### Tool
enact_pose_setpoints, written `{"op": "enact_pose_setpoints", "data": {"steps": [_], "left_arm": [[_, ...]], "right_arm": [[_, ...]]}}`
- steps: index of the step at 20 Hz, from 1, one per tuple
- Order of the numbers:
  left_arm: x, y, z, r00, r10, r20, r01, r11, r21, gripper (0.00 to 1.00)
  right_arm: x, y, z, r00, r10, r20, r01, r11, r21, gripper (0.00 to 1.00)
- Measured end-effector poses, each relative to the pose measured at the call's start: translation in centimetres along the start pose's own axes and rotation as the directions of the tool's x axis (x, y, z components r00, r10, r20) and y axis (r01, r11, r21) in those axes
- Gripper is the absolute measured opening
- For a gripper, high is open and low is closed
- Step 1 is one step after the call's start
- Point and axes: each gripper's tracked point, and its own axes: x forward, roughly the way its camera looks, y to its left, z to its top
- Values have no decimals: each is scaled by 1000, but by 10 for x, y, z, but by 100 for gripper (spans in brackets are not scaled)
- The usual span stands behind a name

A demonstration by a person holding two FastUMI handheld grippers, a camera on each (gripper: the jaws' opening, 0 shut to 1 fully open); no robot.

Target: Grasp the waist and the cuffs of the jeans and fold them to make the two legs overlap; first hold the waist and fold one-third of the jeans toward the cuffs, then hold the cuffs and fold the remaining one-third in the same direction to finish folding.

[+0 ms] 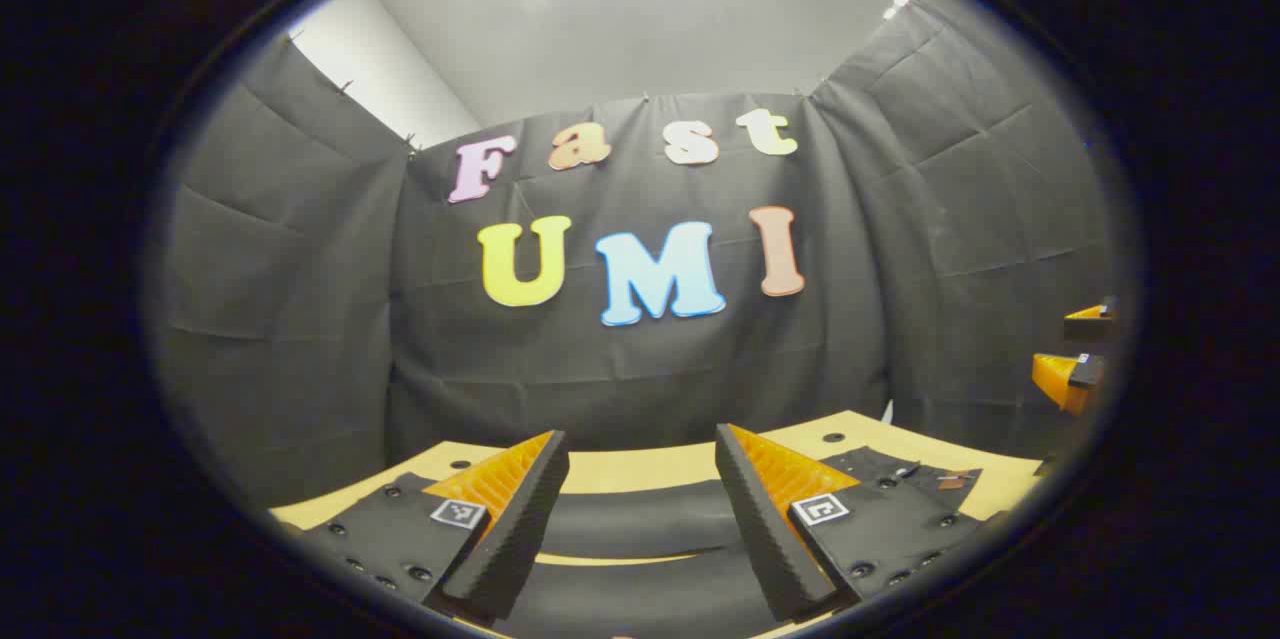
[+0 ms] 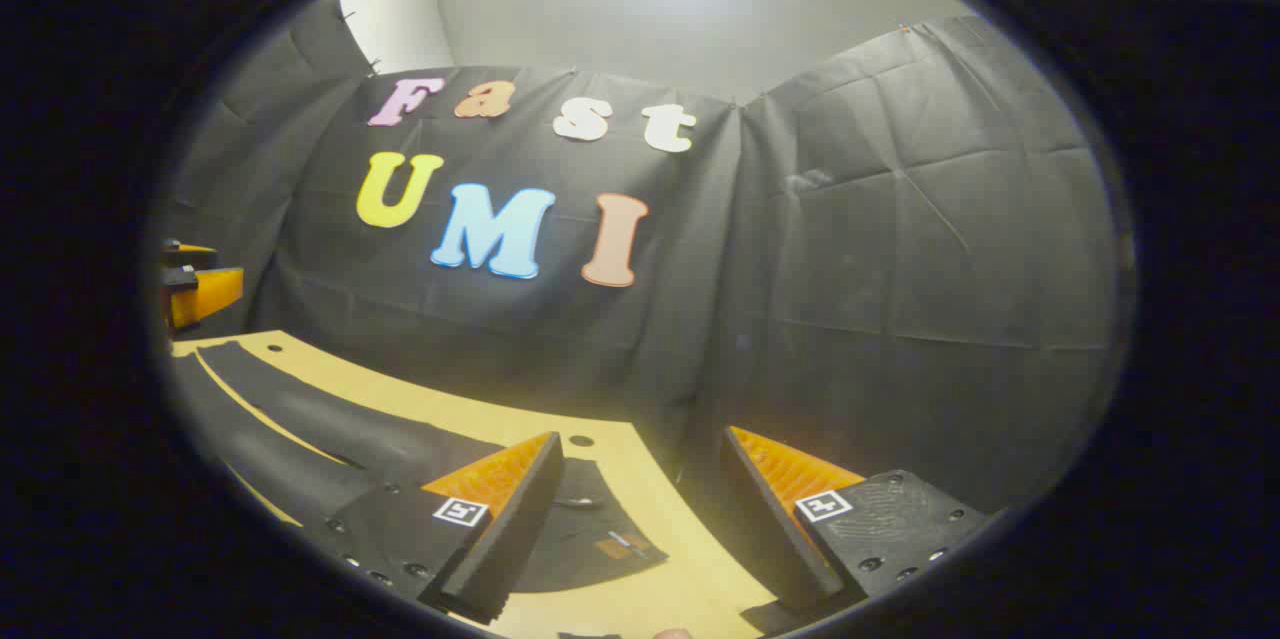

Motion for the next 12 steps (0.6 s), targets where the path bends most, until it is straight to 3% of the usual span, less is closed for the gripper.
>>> {"op": "enact_pose_setpoints", "data": {"steps": [5, 12], "left_arm": [[-1, 128, 1, 986, 164, -38, -164, 986, 21, 95], [3, 230, 0, 941, 336, -39, -336, 942, 16, 95]], "right_arm": [[-5, 52, 27, 996, 94, -3, -94, 995, -18, 95], [10, 97, 51, 984, 179, 15, -179, 984, 5, 95]]}}
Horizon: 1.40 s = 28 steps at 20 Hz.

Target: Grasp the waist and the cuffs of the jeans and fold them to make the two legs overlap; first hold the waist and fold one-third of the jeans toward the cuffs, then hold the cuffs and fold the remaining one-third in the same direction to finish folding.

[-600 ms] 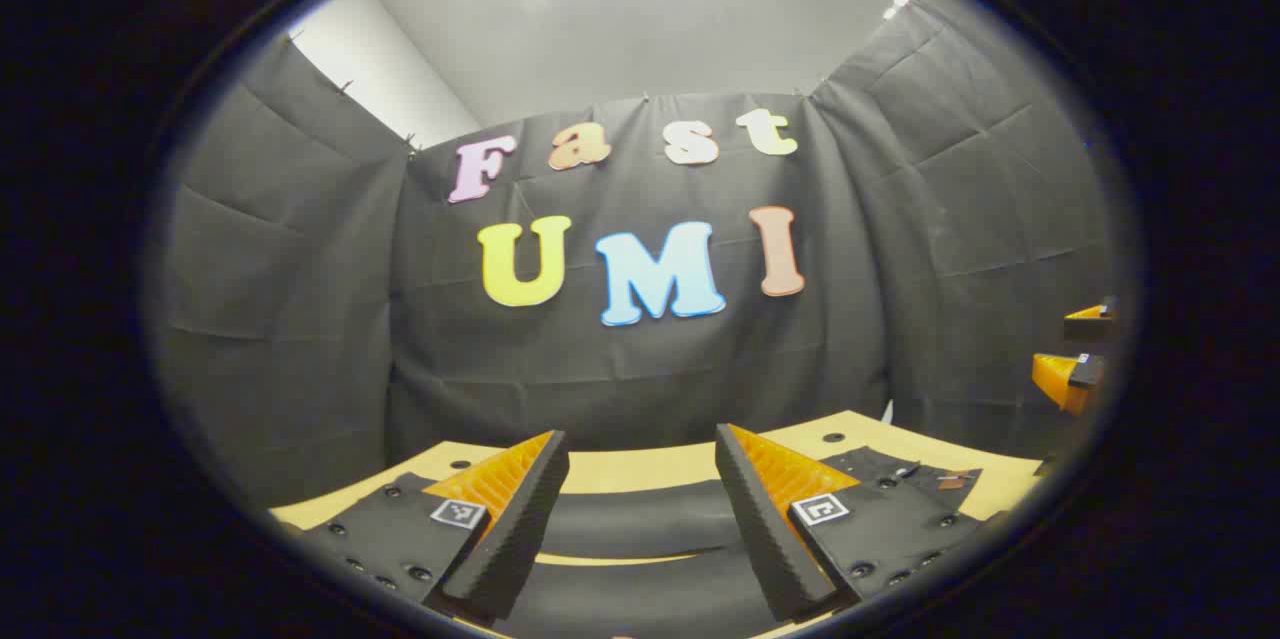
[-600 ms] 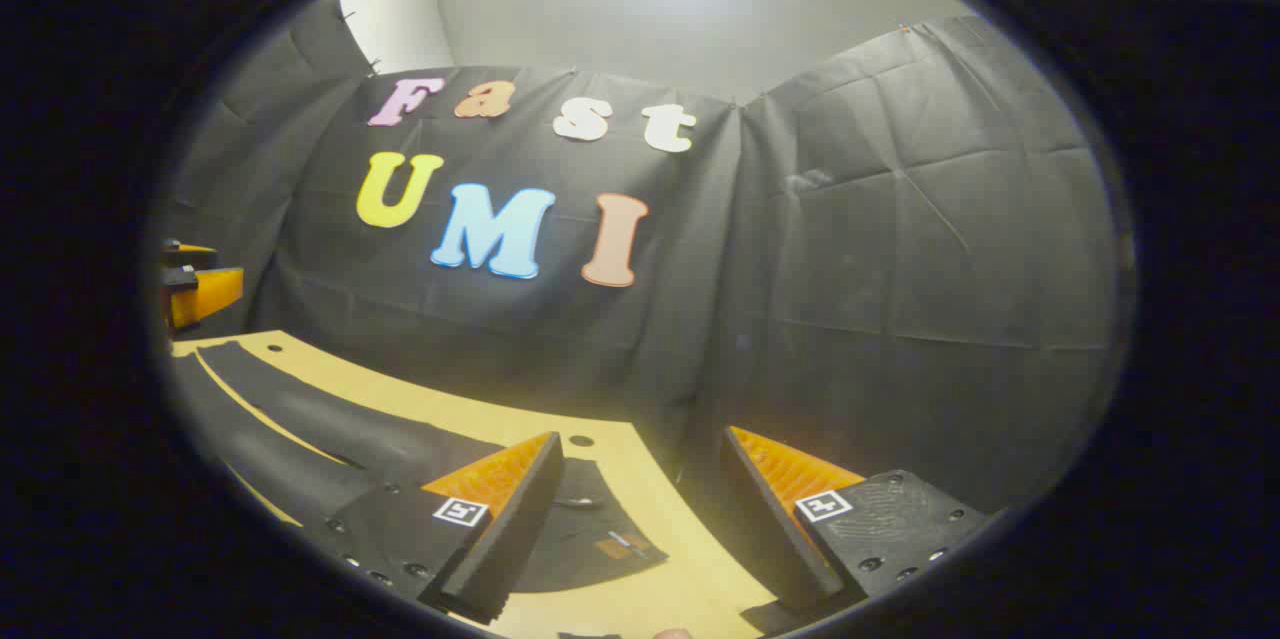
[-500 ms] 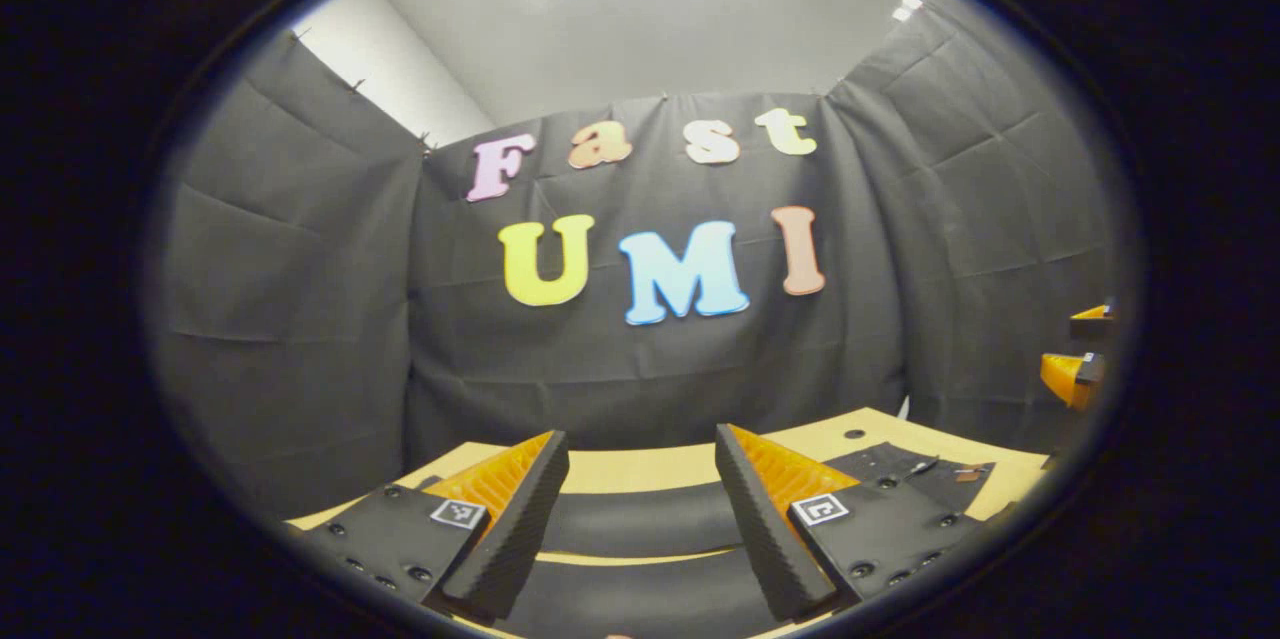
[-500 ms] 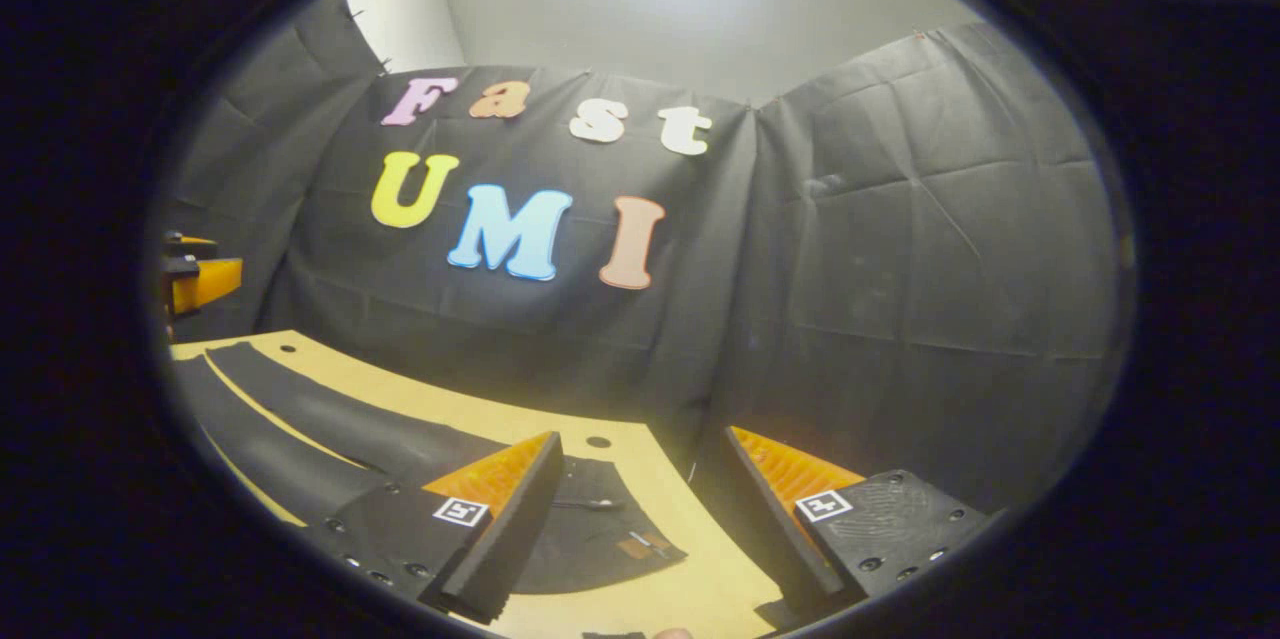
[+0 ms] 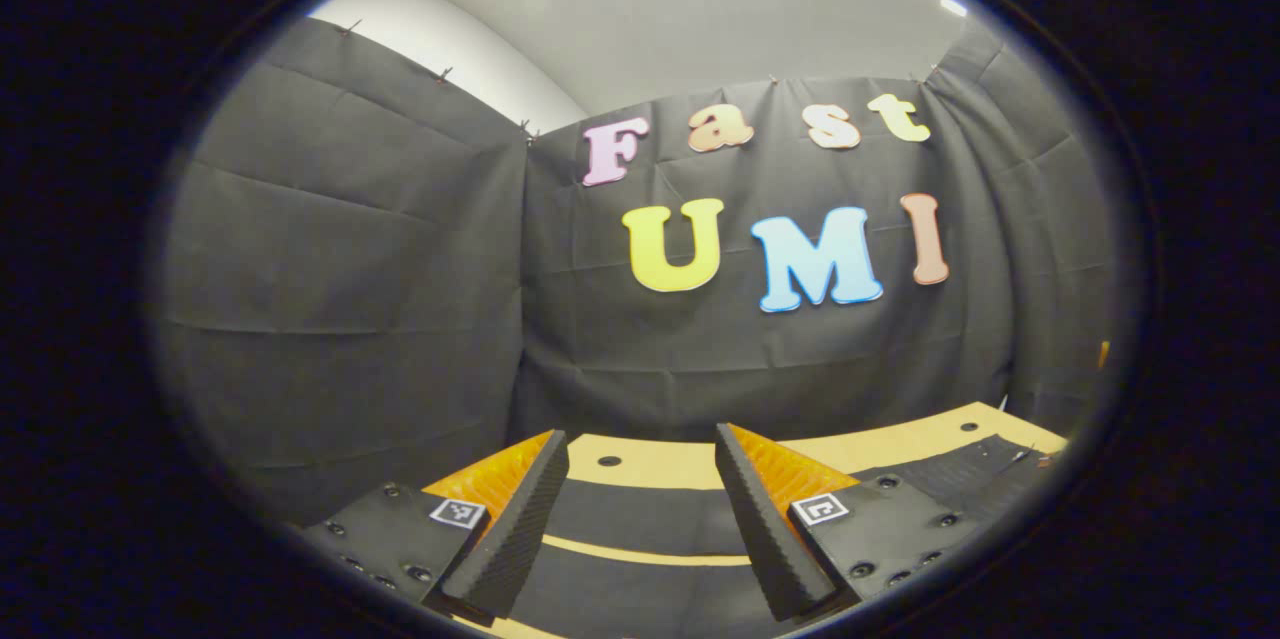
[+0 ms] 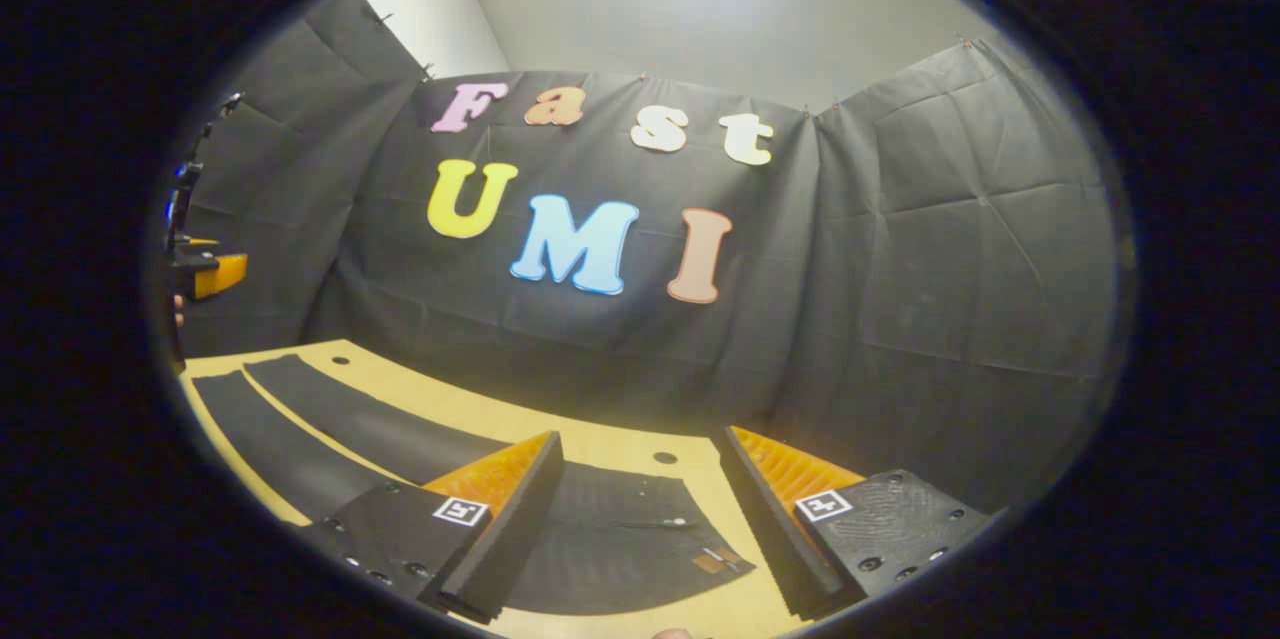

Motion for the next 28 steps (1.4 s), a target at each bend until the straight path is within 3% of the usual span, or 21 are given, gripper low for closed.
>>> {"op": "enact_pose_setpoints", "data": {"steps": [4, 9, 14, 17, 20, 23, 25, 28], "left_arm": [[22, 31, -7, 999, 31, -7, -31, 999, 21, 95], [51, 47, -29, 998, -6, -66, 8, 999, 40, 95], [57, 53, -67, 983, -66, -172, 60, 997, -40, 95], [54, 71, -104, 955, -63, -288, 22, 990, -143, 95], [45, 104, -162, 880, -11, -474, -96, 975, -201, 96], [35, 135, -221, 782, 22, -623, -221, 944, -244, 95], [30, 143, -250, 715, -1, -699, -305, 899, -313, 95], [14, 159, -293, 579, -58, -814, -477, 785, -395, 96]], "right_arm": [[15, 10, 0, 1000, 4, -29, -3, 999, 37, 95], [31, -3, -18, 987, -115, -116, 127, 986, 104, 95], [33, -25, -59, 934, -226, -277, 262, 960, 99, 95], [27, -33, -86, 894, -232, -382, 296, 948, 117, 95], [25, -36, -119, 843, -188, -503, 335, 917, 218, 95], [24, -44, -152, 786, -149, -600, 395, 867, 303, 95], [19, -46, -175, 739, -97, -667, 428, 832, 353, 95], [18, -36, -212, 664, 39, -746, 478, 746, 464, 96]]}}
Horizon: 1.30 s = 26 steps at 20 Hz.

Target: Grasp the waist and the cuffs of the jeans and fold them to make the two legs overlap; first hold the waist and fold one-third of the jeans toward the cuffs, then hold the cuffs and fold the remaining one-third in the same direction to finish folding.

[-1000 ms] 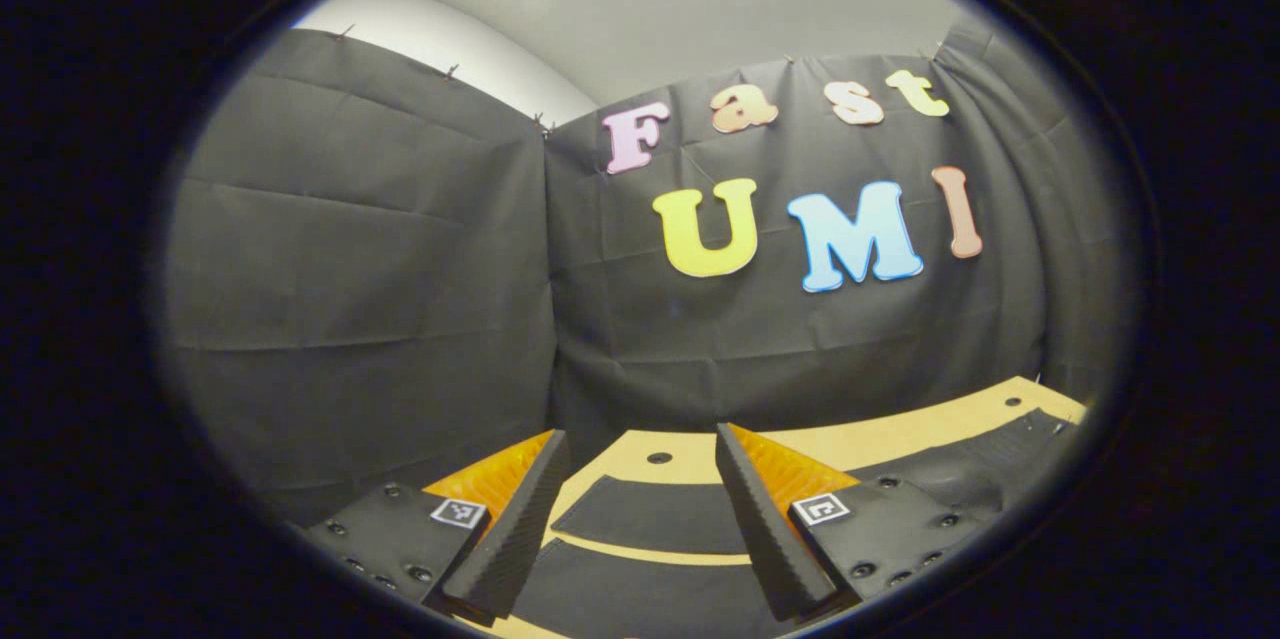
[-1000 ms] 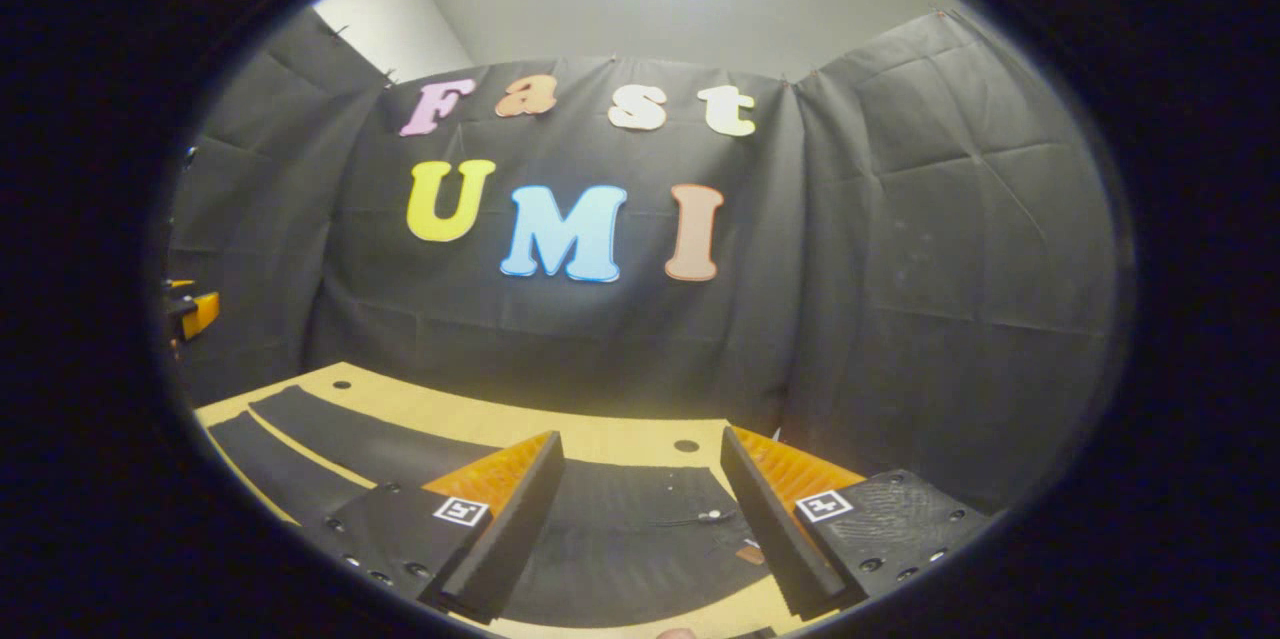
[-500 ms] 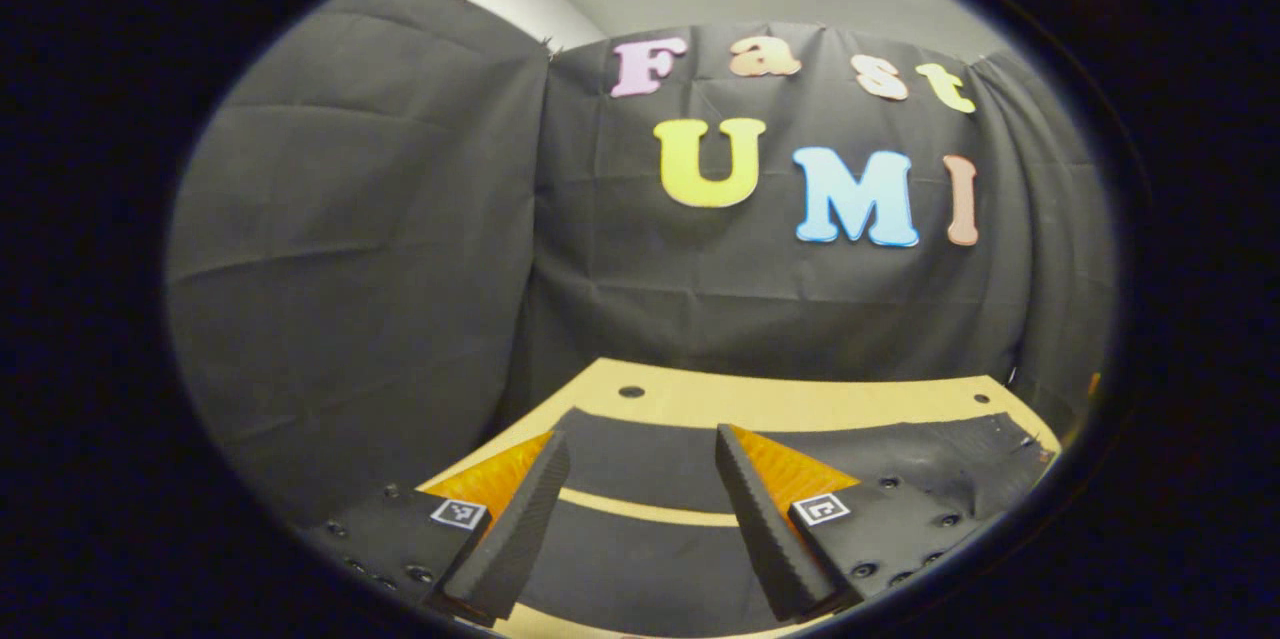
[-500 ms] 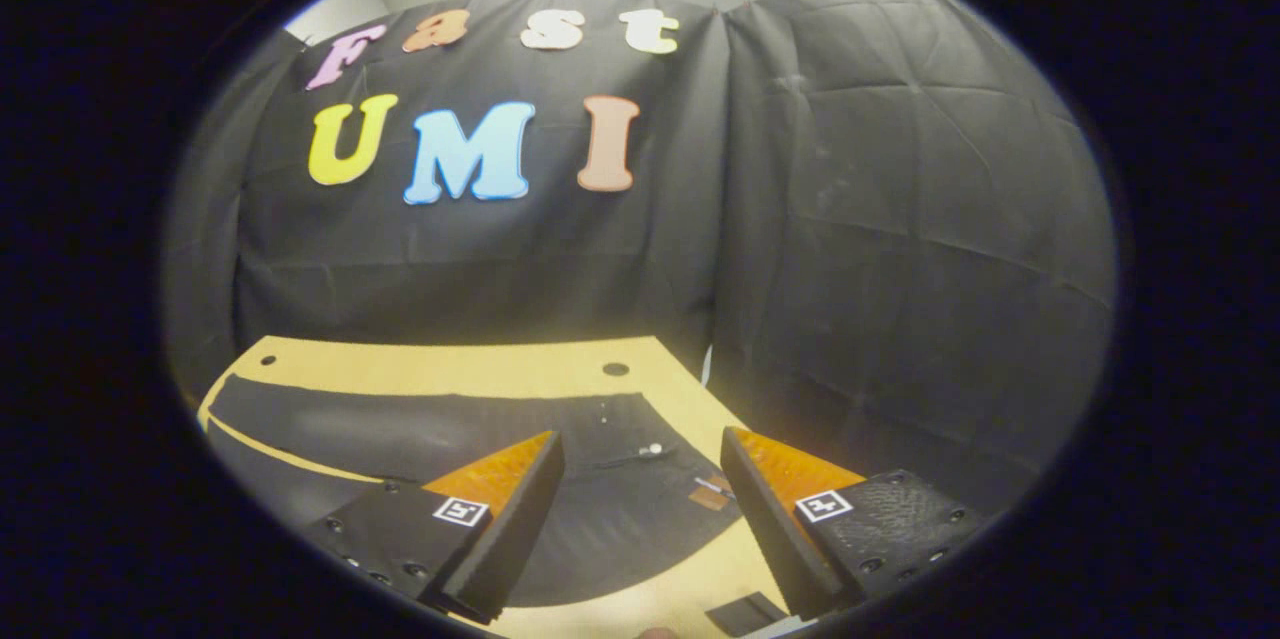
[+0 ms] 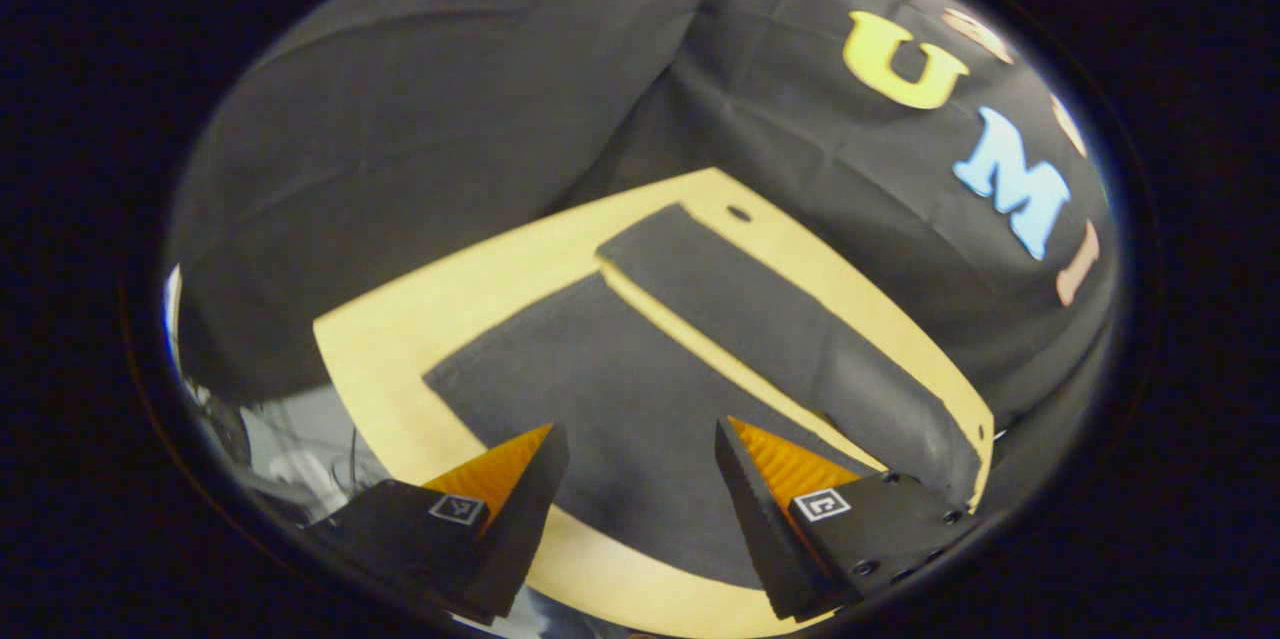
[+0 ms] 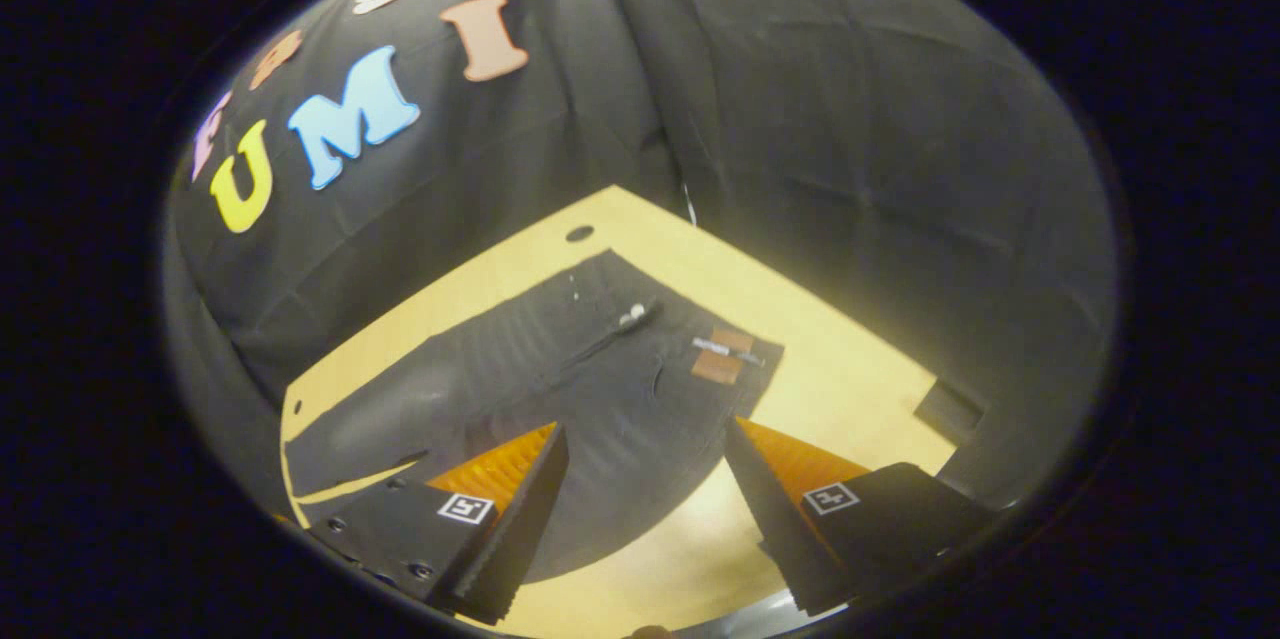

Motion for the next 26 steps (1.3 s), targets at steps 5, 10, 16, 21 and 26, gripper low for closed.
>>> {"op": "enact_pose_setpoints", "data": {"steps": [5, 10, 16, 21, 26], "left_arm": [[20, 50, -11, 990, 49, -130, -85, 954, -289, 100], [29, 64, -28, 981, 53, -187, -133, 886, -444, 100], [43, 60, -9, 984, 14, -180, -104, 860, -500, 98], [52, 51, 1, 984, -44, -170, -55, 843, -535, 94], [62, 47, -2, 981, -78, -176, -38, 819, -573, 74]], "right_arm": [[26, -14, -33, 984, 25, -176, 7, 983, 182, 95], [44, -32, -41, 971, 9, -238, 59, 958, 280, 96], [69, -35, -45, 957, 13, -291, 89, 938, 334, 96], [82, -37, -25, 961, 31, -275, 89, 907, 412, 95], [93, -36, -18, 951, 47, -306, 102, 887, 451, 93]]}}
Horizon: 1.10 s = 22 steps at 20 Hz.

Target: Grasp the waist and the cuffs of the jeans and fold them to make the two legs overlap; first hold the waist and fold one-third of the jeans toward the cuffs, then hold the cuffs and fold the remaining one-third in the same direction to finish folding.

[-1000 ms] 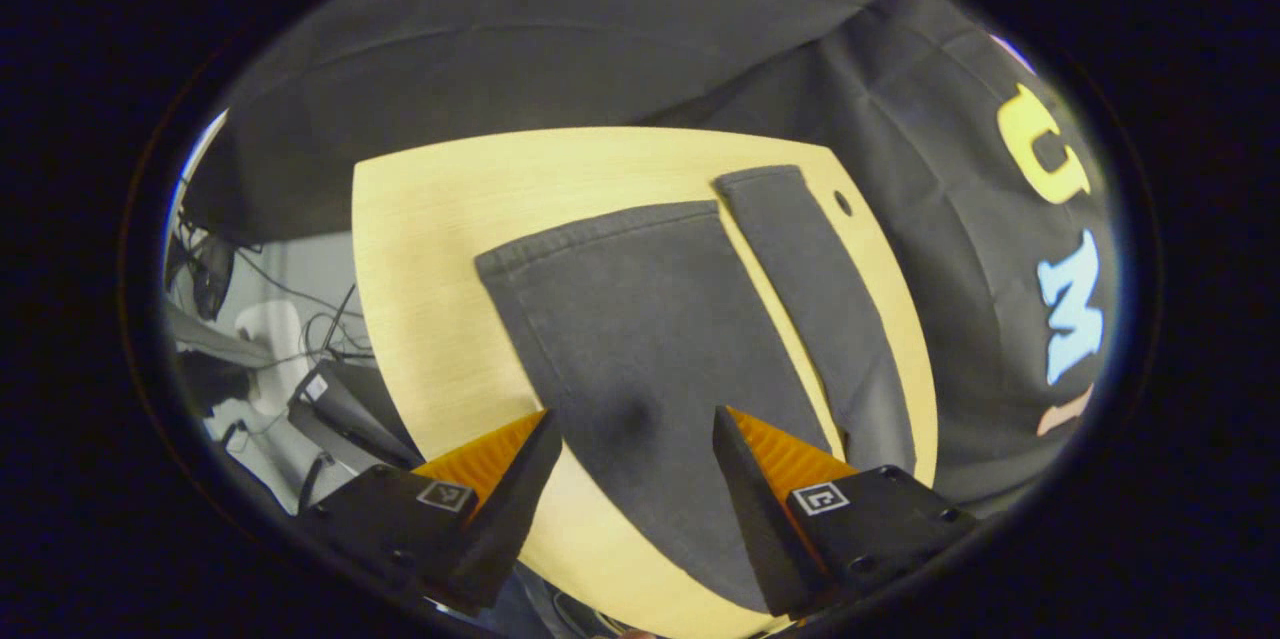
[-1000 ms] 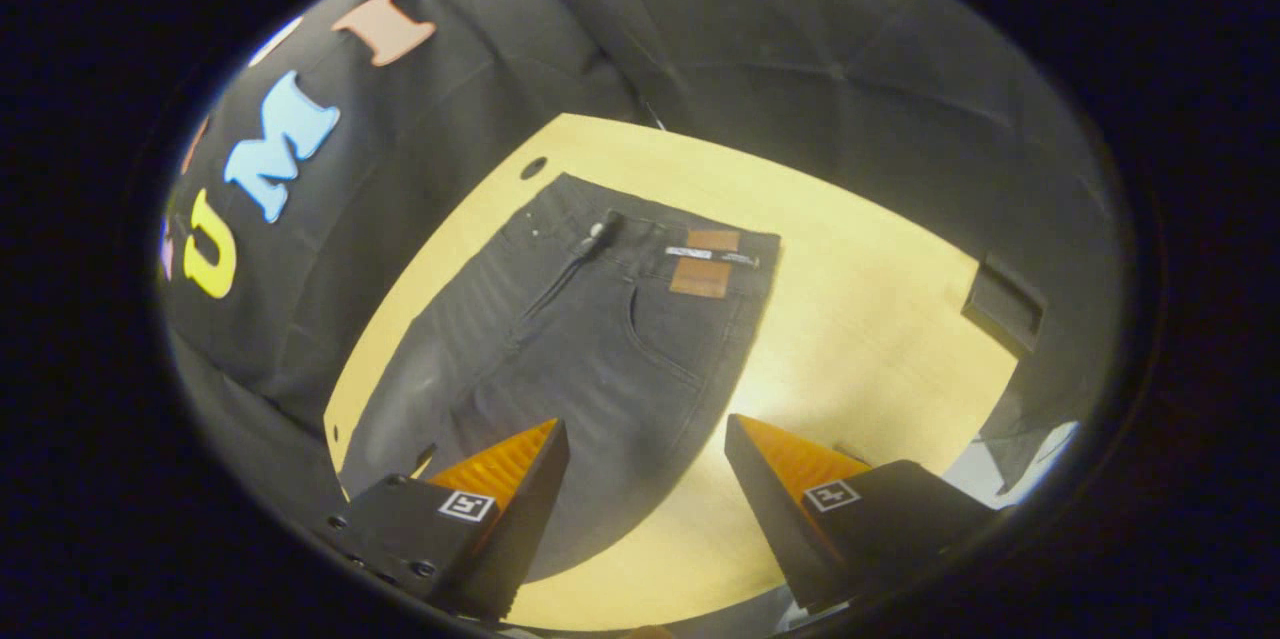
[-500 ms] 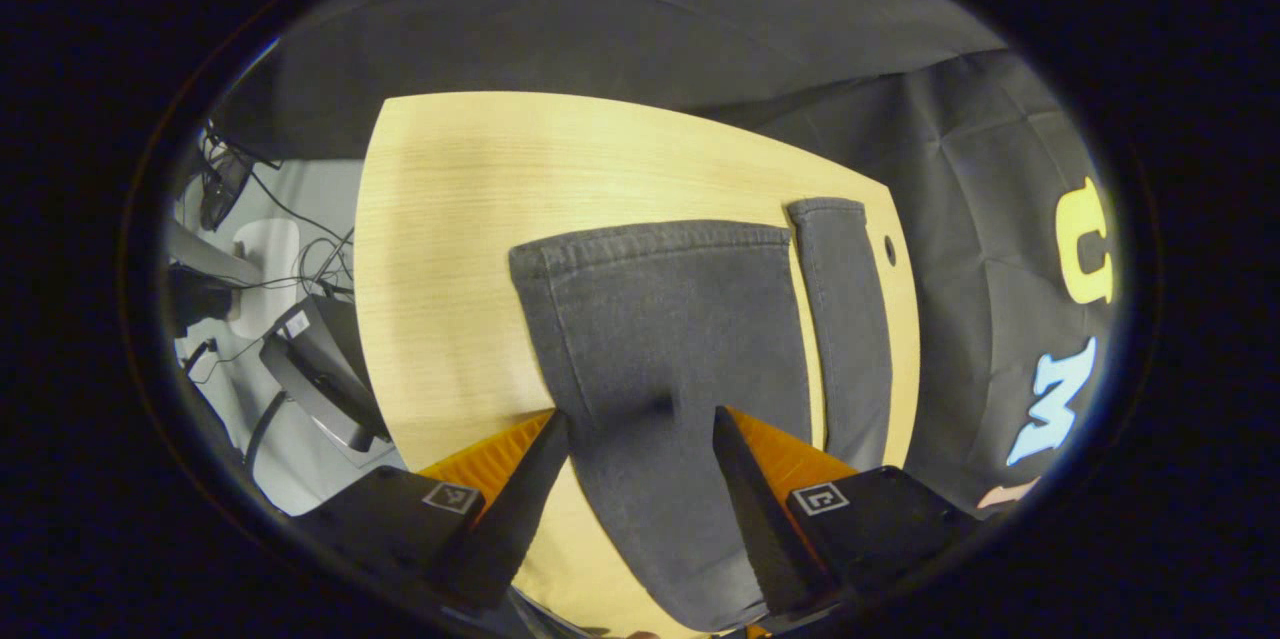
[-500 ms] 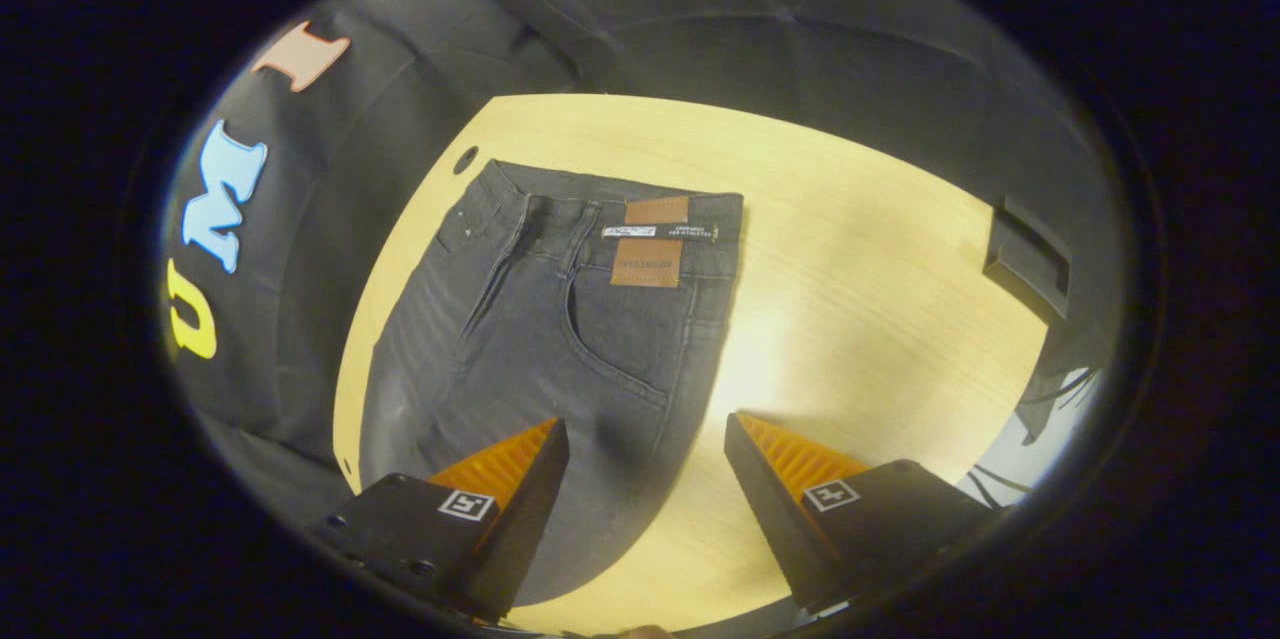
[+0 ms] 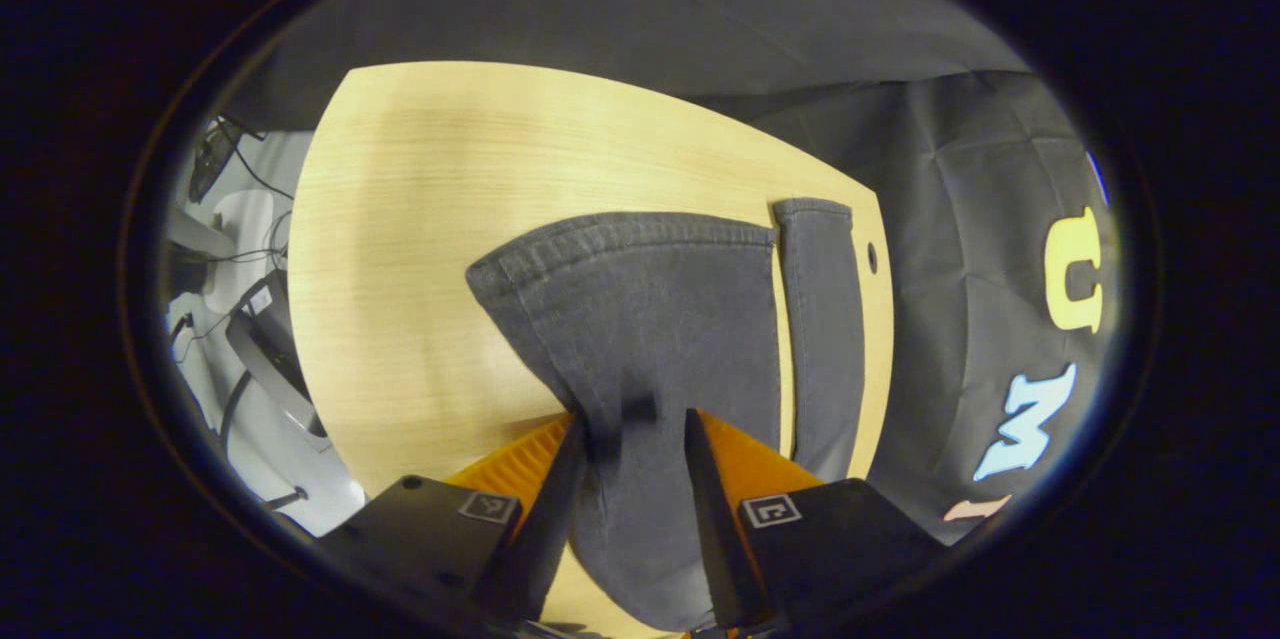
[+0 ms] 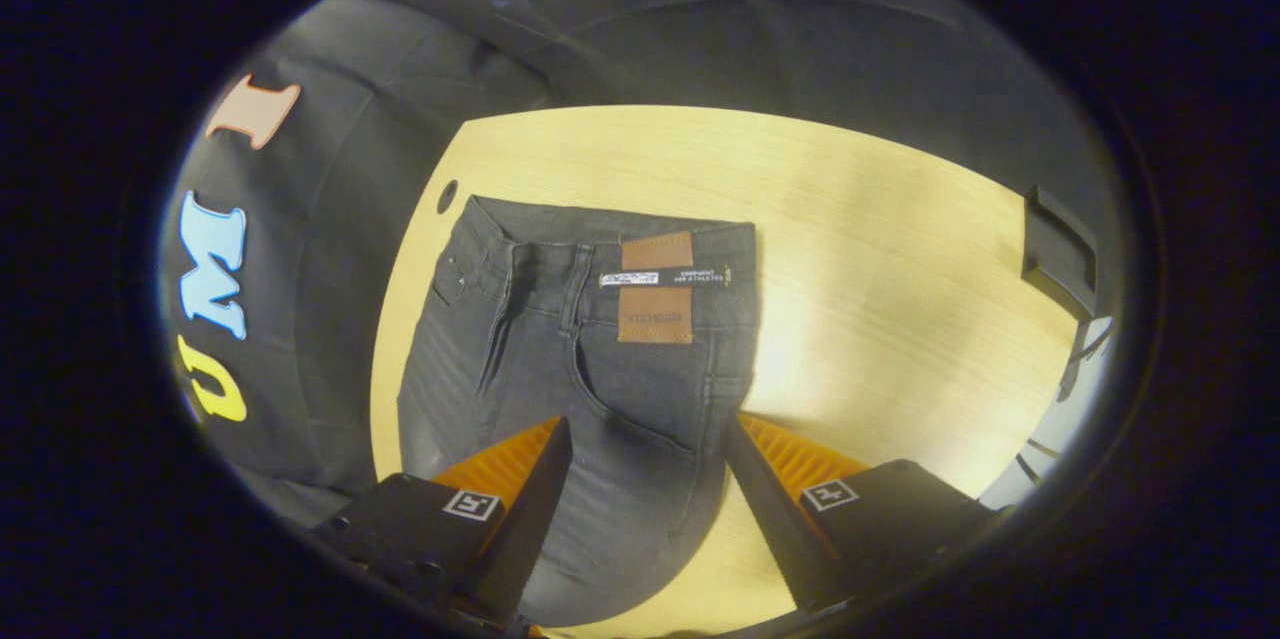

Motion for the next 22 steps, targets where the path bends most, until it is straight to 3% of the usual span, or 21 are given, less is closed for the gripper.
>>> {"op": "enact_pose_setpoints", "data": {"steps": [1, 2, 3, 4, 5, 8, 9, 10, 14, 19, 22], "left_arm": [[2, -1, -1, 1000, -5, -6, 5, 1000, -14, 48], [4, 2, 0, 1000, -4, -9, 4, 1000, -26, 50], [5, 3, 1, 1000, -11, -10, 11, 999, -33, 27], [5, 5, 0, 1000, -12, -15, 12, 999, -46, 39], [5, 3, 1, 1000, -21, -14, 21, 999, -49, 22], [6, 7, 4, 999, -38, -18, 37, 997, -66, 22], [2, 4, 2, 999, -41, -13, 39, 996, -80, 5], [0, 5, 3, 999, -51, -12, 50, 995, -84, 11], [0, 5, 2, 997, -72, -10, 70, 993, -92, 11], [-16, -9, 1, 993, -114, -6, 113, 989, -96, 11], [-29, -19, -1, 990, -143, -12, 141, 983, -116, 11]], "right_arm": [[2, -3, 0, 1000, -21, -6, 21, 1000, -2, 91], [2, -6, 0, 999, -44, -13, 44, 999, -10, 91], [3, -8, 0, 998, -63, -24, 62, 998, -16, 78], [4, -13, -1, 995, -90, -32, 90, 996, -19, 66], [4, -20, -1, 992, -118, -35, 117, 993, -15, 53], [5, -23, 1, 996, -74, -40, 76, 995, 57, 20], [3, -24, 2, 998, -42, -40, 45, 995, 90, 19], [5, -24, 0, 999, -6, -45, 11, 993, 115, 12], [4, -22, 0, 994, 92, -60, -79, 978, 192, 1], [-15, -7, 4, 980, 180, -90, -166, 976, 138, 1], [-34, 18, 10, 951, 283, -121, -264, 952, 152, 1]]}}
